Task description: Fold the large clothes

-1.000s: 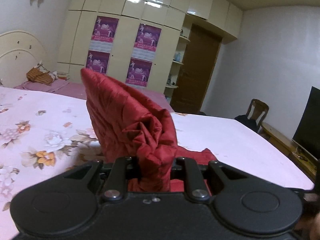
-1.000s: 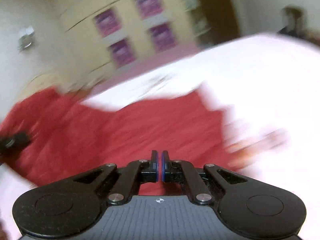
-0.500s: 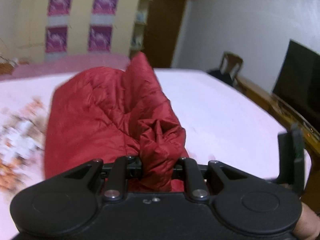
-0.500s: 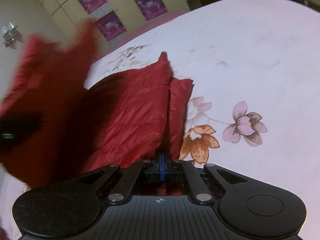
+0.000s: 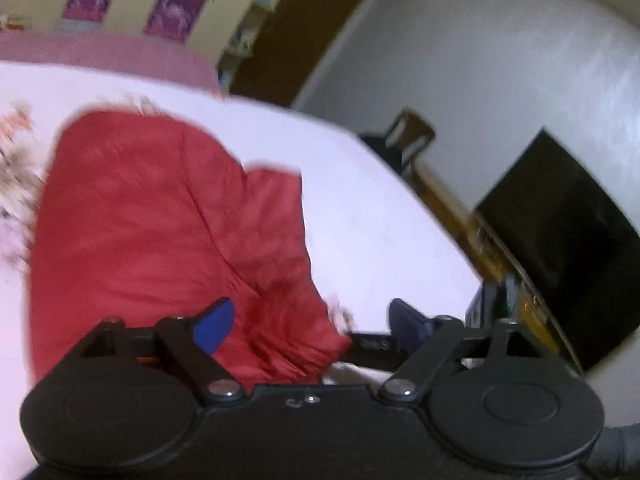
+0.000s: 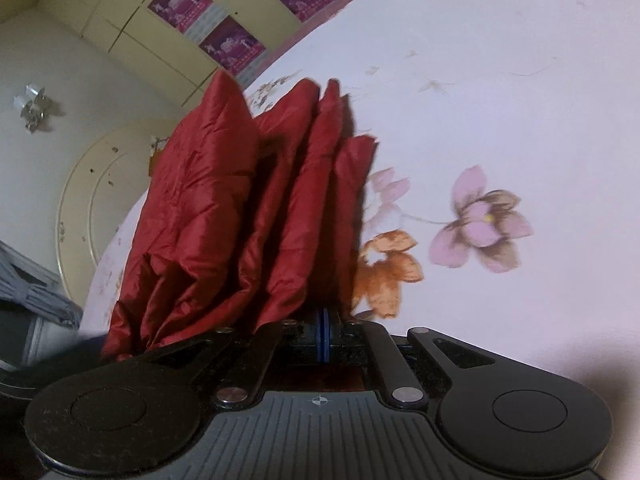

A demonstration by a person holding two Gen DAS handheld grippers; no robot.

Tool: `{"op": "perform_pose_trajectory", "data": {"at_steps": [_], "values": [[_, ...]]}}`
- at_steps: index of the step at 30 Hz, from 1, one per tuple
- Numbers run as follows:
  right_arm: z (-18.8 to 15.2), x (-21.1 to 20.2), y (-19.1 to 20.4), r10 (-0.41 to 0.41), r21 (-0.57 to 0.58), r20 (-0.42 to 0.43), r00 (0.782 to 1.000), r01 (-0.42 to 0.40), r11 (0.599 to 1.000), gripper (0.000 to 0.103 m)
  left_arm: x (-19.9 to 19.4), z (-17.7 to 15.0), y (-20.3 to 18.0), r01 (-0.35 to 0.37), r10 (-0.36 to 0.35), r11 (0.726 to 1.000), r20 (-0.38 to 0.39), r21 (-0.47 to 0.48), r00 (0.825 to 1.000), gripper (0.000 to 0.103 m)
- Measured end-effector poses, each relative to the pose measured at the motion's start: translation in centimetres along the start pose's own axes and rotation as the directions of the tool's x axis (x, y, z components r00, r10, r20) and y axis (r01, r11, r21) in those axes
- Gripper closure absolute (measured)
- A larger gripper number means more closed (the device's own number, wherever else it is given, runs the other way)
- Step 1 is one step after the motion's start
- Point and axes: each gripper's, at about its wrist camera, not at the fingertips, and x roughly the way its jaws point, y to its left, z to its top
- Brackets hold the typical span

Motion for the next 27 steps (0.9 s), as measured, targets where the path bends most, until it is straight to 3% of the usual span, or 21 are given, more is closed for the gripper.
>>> {"op": "perform_pose_trajectory", "data": {"at_steps": [1,2,3,4,7,9,10,13,17,20,27], "values": [[0.3,-0.7,-0.3,-0.013,0.009,0.025,1.0,0.013,1.0,0.101,-1.0,0.2,0.5,-0.036,0.037,0.999,0.039,-0.005,0.999,0.039],[0.7,-1.1,-0.5,-0.022,0.018,0.047,0.999,0.021,1.0,0.077,-2.0,0.5,1.6,-0.08,0.081,0.997,0.075,-0.018,0.994,0.04],[1.2,-1.9,-0.6,-0.026,0.028,0.089,0.996,0.023,0.999,0.03,-2.8,0.8,3.2,-0.131,0.135,0.991,0.107,-0.042,0.985,0.042],[1.7,-2.6,-0.5,-0.02,0.025,0.144,0.989,0.016,1.0,0.024,-3.1,1.2,4.7,-0.169,0.177,0.983,0.118,-0.072,0.977,0.048],[4.3,-3.1,1.0,0.058,-0.036,0.195,0.979,-0.052,0.998,0.024,-3.2,2.3,9.1,-0.219,0.238,0.965,0.133,-0.142,0.962,0.063],[5.9,-2.5,2.7,0.082,-0.094,0.2,0.976,-0.064,0.993,0.044,-2.1,3.1,10.8,-0.245,0.262,0.96,0.126,-0.137,0.957,0.074],[6.8,-2.0,3.4,0.089,-0.111,0.201,0.976,-0.068,0.992,0.046,-1.3,3.5,11.5,-0.245,0.262,0.96,0.12,-0.138,0.958,0.078],[9.1,0.2,5.9,0.078,-0.175,0.193,0.978,-0.044,0.984,0.047,1.6,4.7,12.4,-0.228,0.242,0.963,0.086,-0.145,0.967,0.078],[10.4,3.9,7.1,0.052,-0.204,0.101,0.994,-0.03,0.979,0.047,3.9,4.7,12.7,-0.19,0.197,0.975,0.047,-0.119,0.979,0.078],[10.1,4.4,7.3,0.034,-0.227,0.077,0.996,-0.016,0.974,0.09,4.2,4.8,12.0,-0.164,0.168,0.982,0.036,-0.09,0.985,0.078],[7.7,3.6,7.1,-0.042,-0.225,0.148,0.988,0.075,0.972,0.09,6.4,5.2,10.8,-0.095,0.096,0.995,0.012,-0.04,0.995,0.078]]}}
